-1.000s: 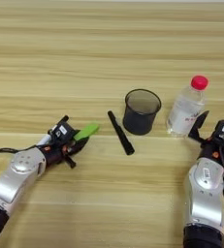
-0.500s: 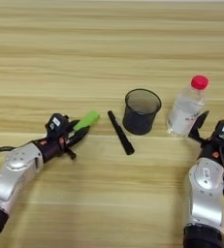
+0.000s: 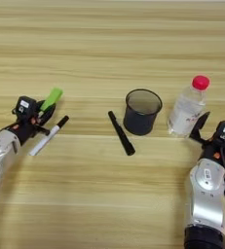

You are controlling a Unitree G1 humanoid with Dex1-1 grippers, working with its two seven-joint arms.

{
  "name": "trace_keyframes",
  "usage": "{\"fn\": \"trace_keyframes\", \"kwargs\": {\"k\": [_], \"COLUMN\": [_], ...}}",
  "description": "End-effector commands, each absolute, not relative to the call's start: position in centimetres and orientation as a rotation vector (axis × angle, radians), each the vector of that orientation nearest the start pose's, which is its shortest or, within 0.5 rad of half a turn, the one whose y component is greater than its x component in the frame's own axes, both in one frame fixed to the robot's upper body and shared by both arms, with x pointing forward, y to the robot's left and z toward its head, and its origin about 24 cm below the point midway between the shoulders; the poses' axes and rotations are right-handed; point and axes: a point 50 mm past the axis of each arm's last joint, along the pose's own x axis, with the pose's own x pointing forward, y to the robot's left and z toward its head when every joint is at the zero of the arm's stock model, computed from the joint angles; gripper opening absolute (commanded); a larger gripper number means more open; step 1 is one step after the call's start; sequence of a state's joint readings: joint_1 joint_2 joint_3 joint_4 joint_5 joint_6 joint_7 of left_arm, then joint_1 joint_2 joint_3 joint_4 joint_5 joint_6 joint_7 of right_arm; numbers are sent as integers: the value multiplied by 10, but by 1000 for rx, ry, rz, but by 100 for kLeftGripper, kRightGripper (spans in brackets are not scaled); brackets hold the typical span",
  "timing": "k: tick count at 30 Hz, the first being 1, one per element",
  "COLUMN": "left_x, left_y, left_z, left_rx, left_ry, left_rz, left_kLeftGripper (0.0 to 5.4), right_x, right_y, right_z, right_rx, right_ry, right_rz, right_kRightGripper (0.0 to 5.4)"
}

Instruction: Move the objects on the table

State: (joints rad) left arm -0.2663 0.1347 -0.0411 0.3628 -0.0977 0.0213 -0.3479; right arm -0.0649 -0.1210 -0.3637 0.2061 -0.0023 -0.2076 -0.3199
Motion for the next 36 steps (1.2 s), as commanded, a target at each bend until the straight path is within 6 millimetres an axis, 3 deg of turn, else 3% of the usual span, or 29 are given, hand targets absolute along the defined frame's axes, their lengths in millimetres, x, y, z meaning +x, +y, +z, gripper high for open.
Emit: {"fn": "trace_keyframes", "kwargs": {"k": [1, 8, 15, 26, 31, 36], "left_x": [303, 300, 297, 299, 304, 312], "left_y": [159, 177, 181, 171, 166, 174], "left_z": [21, 0, -12, -9, 9, 31], "left_rx": [76, 111, 132, 121, 36, -19], "left_ry": [158, 235, 291, 258, 142, 20], "left_rz": [-339, -254, -220, -250, -264, -207], "left_kLeftGripper": [132, 132, 132, 295, 356, 432], "right_x": [241, 241, 241, 238, 231, 221], "right_y": [-273, -273, -273, -274, -270, -262], "right_z": [43, 43, 42, 43, 42, 50], "right_rx": [-92, -93, -93, -96, -116, -147], "right_ry": [-103, -102, -101, -102, -92, -106], "right_rz": [-671, -670, -667, -662, -626, -579], "right_kRightGripper": [540, 540, 540, 540, 540, 540]}}
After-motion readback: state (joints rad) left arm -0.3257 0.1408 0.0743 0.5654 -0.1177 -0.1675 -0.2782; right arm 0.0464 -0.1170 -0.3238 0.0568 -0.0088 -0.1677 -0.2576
